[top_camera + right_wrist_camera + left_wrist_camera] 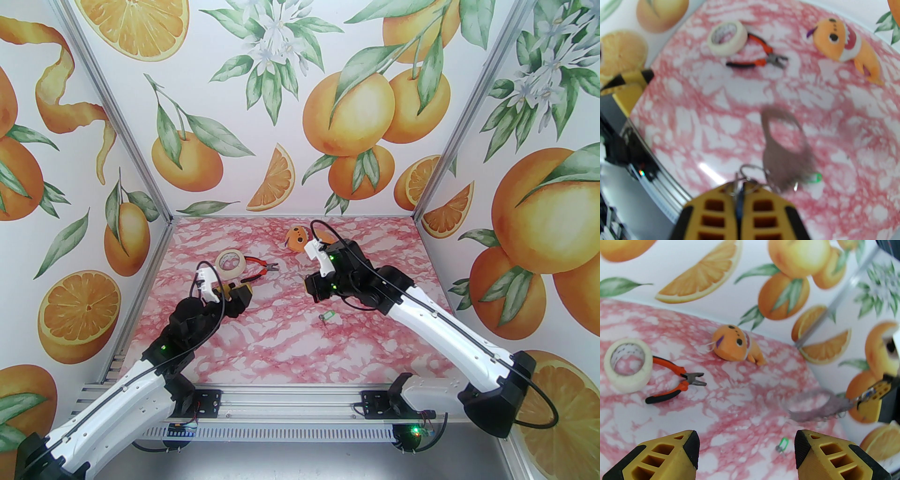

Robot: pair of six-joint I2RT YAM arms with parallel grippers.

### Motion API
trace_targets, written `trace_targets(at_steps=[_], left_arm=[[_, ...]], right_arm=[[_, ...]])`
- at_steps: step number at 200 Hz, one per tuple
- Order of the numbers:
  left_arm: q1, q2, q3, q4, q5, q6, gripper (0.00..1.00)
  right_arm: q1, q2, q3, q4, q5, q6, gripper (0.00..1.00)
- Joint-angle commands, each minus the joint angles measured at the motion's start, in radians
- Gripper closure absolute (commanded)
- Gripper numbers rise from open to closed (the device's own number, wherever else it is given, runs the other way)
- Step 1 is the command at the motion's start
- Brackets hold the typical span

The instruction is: Remove the keys from the keyring

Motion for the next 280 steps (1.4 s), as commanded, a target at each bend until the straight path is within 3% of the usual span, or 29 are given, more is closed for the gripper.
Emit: trace_targets(at_steps=[1, 30, 66, 143, 200, 280], left_arm=[[0.001, 0.061, 0.060, 0.166, 0.224, 0.269, 0.31], [-0.028, 0.126, 0.050, 0.396, 0.428, 0.410, 0.31], [-0.093, 0.178, 0.036, 0.526, 0.547, 0.593, 0.30], [-0.140, 0.331, 0.012, 0.827, 0.587, 0.659, 0.31], [-0.167, 0.363, 0.050, 0.831, 0.734, 0.687, 0.35], [-0.234, 0.383, 0.075, 0.871, 0.690, 0.729, 0.39]], right_arm=[[0.033, 0.013, 0.078, -0.132, 0.042, -0.069, 1.00], [0.041, 0.045, 0.155, -0.141, -0.035, -0.164, 1.00], [0.041, 0.058, 0.225, -0.207, -0.163, -0.260, 1.00], [0.042, 0.005, 0.277, -0.284, -0.338, -0.367, 1.00], [0.043, -0.063, 0.234, -0.262, -0.480, -0.420, 1.00], [0.044, -0.118, 0.148, -0.187, -0.494, -0.399, 1.00]])
